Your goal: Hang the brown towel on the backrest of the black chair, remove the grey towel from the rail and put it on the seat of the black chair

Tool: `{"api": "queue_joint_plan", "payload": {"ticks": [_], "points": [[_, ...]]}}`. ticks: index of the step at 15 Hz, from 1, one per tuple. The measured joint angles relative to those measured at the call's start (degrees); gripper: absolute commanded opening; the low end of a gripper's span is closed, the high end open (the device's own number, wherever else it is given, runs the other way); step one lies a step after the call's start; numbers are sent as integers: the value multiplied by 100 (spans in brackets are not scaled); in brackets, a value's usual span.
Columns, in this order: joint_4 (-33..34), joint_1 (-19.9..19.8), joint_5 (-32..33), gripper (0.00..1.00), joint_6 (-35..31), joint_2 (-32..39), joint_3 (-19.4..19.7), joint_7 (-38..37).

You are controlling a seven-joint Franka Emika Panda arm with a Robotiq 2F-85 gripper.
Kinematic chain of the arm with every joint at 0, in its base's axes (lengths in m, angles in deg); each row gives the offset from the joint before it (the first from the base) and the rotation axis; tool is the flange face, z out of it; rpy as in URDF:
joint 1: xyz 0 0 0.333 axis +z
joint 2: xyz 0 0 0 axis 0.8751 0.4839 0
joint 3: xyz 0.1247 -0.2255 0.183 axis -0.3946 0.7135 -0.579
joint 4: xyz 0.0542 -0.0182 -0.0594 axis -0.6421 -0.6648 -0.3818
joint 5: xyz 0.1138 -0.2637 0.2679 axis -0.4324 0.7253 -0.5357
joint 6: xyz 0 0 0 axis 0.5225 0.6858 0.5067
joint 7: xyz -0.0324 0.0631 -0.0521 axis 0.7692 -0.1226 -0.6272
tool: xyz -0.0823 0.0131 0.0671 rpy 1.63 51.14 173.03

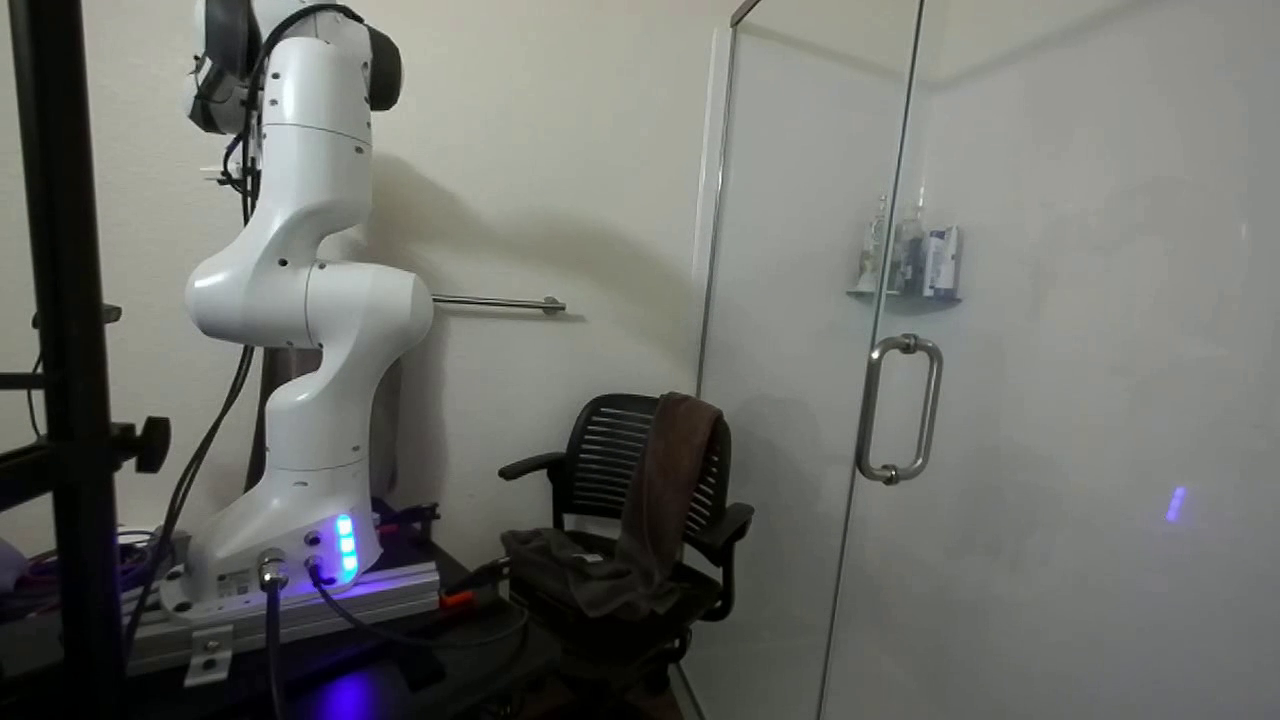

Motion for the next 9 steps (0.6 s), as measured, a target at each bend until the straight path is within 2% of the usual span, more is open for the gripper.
{"api": "queue_joint_plan", "payload": {"ticks": [3,6,8,9], "points": [[-800,54,187,100,747,-613,-377,-260],[-1581,176,539,100,1177,-1237,-911,-717],[-1759,53,1467,100,1286,-1404,-1007,-770],[-1751,-82,1526,100,1272,-1407,-979,-713]]}}
